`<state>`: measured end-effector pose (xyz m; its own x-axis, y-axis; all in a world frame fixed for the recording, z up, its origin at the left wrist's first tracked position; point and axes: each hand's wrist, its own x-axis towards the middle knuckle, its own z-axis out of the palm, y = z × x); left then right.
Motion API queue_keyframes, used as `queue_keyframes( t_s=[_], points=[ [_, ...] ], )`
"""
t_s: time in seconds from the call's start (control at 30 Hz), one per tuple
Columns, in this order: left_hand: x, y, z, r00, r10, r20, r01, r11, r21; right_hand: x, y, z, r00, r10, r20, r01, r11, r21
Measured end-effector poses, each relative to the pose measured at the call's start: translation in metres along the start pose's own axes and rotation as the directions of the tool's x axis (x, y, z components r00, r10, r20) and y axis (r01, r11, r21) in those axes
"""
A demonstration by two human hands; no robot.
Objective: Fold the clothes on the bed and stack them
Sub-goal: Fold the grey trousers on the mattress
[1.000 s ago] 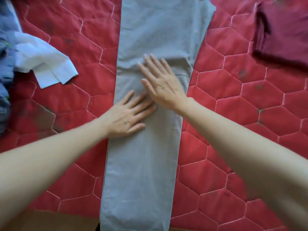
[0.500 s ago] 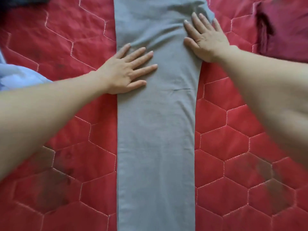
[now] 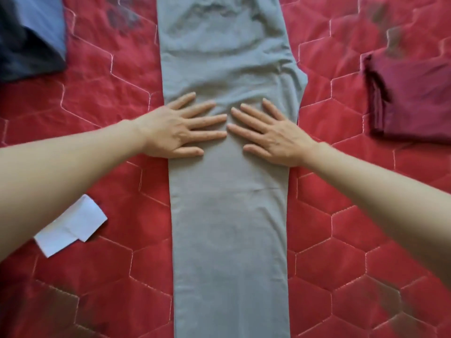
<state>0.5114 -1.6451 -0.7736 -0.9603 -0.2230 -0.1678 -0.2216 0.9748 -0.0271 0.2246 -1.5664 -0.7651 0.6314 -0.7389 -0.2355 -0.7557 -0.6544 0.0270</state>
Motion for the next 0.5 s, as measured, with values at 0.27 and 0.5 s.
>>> queue_keyframes(
  t_s=[0.27,0.5],
  points=[
    [0.053,-0.115,0.005,0.883,-0.464,0.075,0.469,0.878,-0.092,0.060,0.134,-0.014,0.939,0.341,0.050,-0.341,0.940,-0.014],
    [0.076,-0.102,-0.007,0.784,-0.620,0.021,0.613,0.769,-0.180,0.075,0.090,-0.030,0.976,0.086,-0.198,-0.098,0.994,-0.047]
  ],
)
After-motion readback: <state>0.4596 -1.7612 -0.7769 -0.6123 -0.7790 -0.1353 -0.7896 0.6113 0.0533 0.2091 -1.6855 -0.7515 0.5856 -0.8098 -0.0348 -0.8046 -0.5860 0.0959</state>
